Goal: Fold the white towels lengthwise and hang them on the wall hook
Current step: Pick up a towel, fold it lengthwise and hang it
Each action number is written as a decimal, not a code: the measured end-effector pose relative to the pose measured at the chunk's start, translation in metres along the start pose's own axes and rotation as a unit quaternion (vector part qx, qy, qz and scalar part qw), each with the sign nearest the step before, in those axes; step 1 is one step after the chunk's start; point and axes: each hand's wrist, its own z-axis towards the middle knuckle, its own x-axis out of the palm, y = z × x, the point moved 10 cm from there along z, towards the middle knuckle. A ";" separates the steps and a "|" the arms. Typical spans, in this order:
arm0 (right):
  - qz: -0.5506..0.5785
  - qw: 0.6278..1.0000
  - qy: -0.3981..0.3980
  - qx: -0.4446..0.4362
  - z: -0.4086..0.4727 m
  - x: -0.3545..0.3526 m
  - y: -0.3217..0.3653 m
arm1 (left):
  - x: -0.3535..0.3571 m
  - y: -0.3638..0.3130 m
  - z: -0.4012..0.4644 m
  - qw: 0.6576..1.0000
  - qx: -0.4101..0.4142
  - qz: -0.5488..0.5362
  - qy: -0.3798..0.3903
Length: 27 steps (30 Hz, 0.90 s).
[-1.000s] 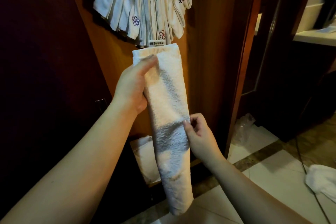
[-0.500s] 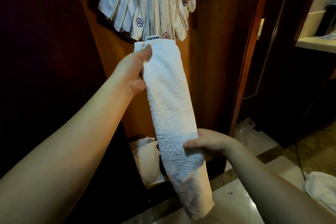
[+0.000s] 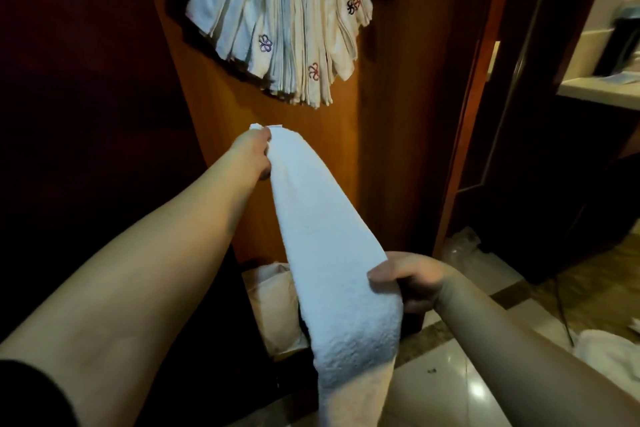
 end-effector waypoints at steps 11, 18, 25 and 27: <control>0.058 0.994 -0.043 -0.082 -0.010 0.009 0.054 | -0.007 0.076 0.036 0.991 -0.092 0.054 0.078; 0.075 0.961 -0.170 -0.206 -0.019 -0.020 0.126 | 0.003 0.106 0.040 0.984 -0.043 0.122 0.119; -0.067 0.891 -0.374 -0.246 -0.033 -0.042 0.169 | 0.013 0.034 -0.119 0.899 0.413 0.133 0.061; -0.120 0.869 -0.414 -0.243 -0.032 -0.035 0.179 | 0.033 0.043 -0.135 0.870 0.442 0.195 0.097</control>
